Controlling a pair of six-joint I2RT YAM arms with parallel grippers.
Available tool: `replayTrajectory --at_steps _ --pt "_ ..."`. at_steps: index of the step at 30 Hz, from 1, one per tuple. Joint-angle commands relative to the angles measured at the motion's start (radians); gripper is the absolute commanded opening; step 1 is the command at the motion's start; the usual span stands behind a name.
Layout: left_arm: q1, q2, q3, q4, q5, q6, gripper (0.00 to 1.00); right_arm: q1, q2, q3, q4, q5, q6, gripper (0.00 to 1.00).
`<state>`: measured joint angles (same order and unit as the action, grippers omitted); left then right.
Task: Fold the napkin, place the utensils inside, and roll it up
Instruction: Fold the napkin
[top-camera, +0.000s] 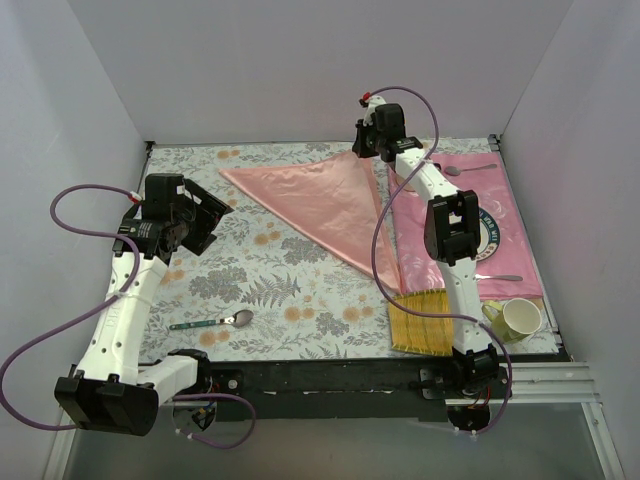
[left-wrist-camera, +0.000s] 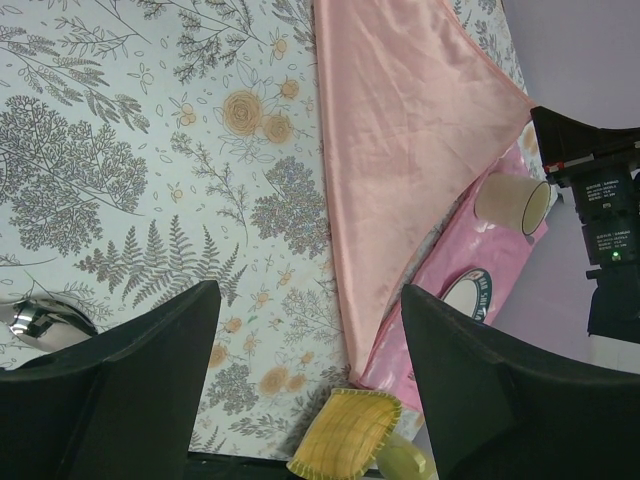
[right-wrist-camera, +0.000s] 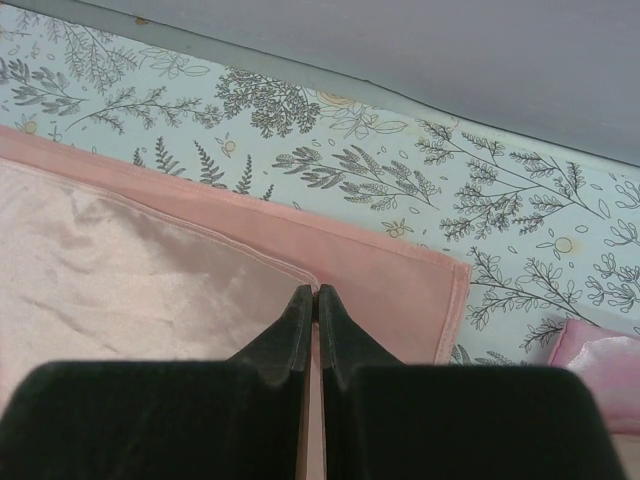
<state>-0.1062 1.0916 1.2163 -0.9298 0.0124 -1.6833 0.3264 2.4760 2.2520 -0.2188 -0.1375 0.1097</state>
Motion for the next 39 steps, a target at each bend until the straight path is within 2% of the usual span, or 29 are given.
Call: replayTrajectory --at_steps 1,39 --pt "0.007 0.001 0.019 0.011 0.014 0.014 0.72 -0.015 0.026 0.046 0.053 0.007 0.011 0.01" --pt "0.007 0.024 0.011 0.028 0.024 0.005 0.72 -0.053 0.084 0.069 0.079 0.024 0.047 0.01"
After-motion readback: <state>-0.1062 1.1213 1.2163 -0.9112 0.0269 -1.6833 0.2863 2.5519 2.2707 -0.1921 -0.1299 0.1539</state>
